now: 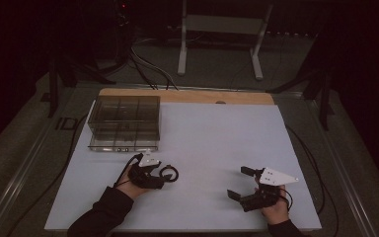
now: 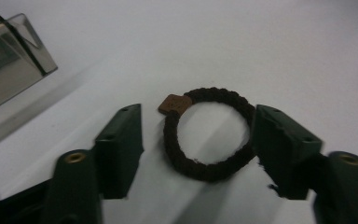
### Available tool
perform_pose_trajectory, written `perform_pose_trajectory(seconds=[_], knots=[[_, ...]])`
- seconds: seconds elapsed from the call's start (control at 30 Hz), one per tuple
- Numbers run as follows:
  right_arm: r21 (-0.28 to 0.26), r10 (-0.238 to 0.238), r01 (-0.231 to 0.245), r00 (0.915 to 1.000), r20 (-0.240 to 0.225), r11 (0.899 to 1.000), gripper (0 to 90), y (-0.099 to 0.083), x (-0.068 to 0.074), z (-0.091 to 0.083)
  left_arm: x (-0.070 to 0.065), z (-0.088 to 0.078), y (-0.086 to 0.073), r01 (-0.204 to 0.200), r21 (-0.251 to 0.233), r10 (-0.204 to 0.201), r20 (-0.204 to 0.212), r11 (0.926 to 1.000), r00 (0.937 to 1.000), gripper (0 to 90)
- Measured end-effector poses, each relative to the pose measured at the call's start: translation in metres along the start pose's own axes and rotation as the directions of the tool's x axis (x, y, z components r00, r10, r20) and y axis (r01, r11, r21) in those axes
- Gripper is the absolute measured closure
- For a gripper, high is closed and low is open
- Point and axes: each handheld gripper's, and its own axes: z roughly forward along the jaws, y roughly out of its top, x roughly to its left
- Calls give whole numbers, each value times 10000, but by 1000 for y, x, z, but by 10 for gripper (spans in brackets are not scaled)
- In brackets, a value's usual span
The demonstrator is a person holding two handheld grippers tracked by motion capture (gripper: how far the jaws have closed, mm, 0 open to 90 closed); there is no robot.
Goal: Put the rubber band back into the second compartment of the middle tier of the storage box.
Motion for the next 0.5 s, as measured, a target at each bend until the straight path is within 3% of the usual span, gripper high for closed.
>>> perform_pose_trajectory(seconds=[0.23, 0.5], knots=[[21, -18, 18, 10000, 6, 10000, 0, 0, 0, 0, -1, 4, 2, -84, 179, 89, -261, 9998, 9996, 552], [27, -22, 22, 10000, 12, 10000, 0, 0, 0, 0, 2, 8, 2, -101, 402, 115, -340, 9991, 9994, 676]])
